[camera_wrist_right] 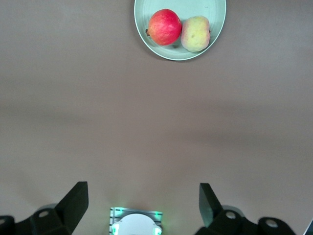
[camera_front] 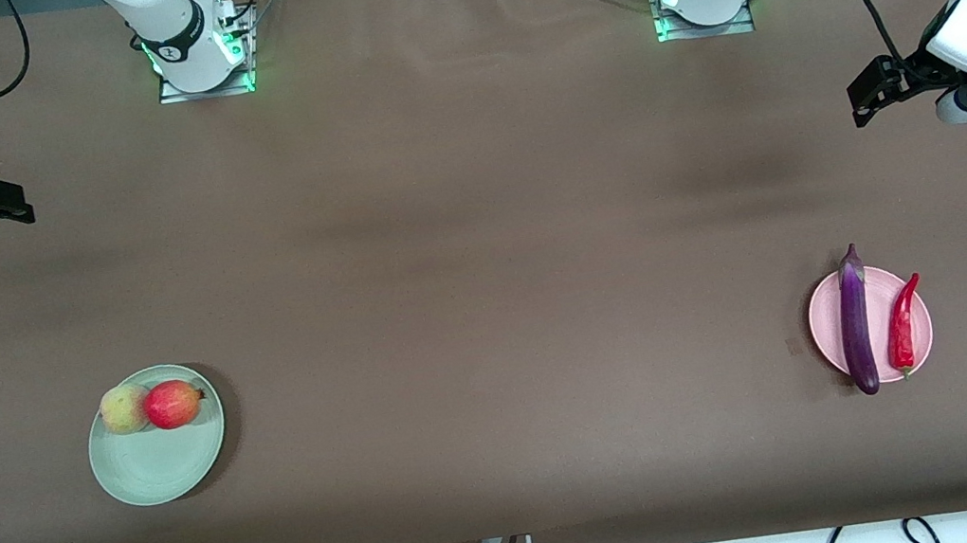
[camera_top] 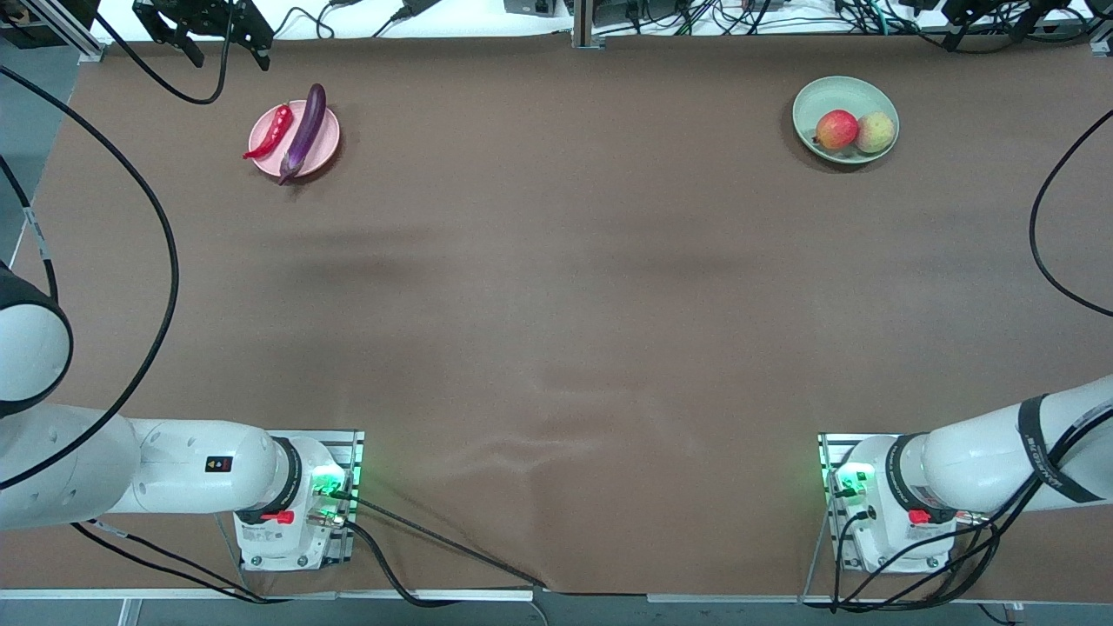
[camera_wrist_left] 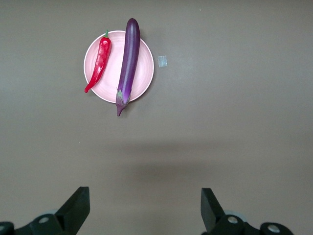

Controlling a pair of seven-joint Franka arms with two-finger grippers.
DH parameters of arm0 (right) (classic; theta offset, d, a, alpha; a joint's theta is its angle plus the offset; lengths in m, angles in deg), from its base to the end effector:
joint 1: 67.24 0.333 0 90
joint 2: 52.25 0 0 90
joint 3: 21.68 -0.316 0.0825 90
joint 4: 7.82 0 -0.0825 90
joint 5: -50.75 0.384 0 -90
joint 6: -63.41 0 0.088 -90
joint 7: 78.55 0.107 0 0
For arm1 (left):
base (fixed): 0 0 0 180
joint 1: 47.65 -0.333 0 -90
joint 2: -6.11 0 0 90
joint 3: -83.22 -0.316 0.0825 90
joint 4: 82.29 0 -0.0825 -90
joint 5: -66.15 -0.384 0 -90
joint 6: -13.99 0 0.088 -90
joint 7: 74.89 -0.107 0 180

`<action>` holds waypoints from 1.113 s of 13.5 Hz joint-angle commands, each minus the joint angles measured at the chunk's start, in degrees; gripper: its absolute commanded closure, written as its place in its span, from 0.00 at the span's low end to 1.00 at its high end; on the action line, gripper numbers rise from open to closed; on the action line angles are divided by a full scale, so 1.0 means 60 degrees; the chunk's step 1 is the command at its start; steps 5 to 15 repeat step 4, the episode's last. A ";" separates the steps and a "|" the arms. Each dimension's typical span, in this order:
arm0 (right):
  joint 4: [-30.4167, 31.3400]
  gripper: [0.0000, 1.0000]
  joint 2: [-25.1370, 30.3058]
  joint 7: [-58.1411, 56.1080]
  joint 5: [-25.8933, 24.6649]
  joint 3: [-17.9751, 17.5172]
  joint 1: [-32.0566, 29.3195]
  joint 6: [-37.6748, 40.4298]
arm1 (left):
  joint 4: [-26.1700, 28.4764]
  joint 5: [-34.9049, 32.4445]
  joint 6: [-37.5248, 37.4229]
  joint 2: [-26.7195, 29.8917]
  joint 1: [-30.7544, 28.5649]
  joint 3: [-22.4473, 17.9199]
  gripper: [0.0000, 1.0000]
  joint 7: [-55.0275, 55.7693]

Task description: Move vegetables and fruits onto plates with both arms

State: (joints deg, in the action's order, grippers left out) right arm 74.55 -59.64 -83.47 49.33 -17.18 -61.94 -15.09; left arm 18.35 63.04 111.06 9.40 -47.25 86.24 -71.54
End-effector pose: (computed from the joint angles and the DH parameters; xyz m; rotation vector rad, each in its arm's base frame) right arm 0.5714 0.0080 0.5980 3.0951 0.1501 -0.3066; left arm 0.5424 -0.0279 0.5786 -3.0845 0.0123 0.0025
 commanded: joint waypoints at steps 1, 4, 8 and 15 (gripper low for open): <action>0.0173 0.00 0.0178 0.0280 -0.0070 -0.0324 -0.0194 -0.0069 | -0.0133 0.0256 -0.0123 -0.0022 0.0050 -0.0063 0.00 -0.0089; -0.0017 0.00 0.0075 0.0278 -0.0070 -0.0251 -0.0209 -0.0011 | -0.0133 0.0256 -0.0123 -0.0022 0.0050 -0.0063 0.00 -0.0089; -0.0017 0.00 0.0075 0.0278 -0.0070 -0.0251 -0.0209 -0.0011 | -0.0133 0.0256 -0.0123 -0.0022 0.0050 -0.0063 0.00 -0.0089; -0.0017 0.00 0.0075 0.0278 -0.0070 -0.0251 -0.0209 -0.0011 | -0.0133 0.0256 -0.0123 -0.0022 0.0050 -0.0063 0.00 -0.0089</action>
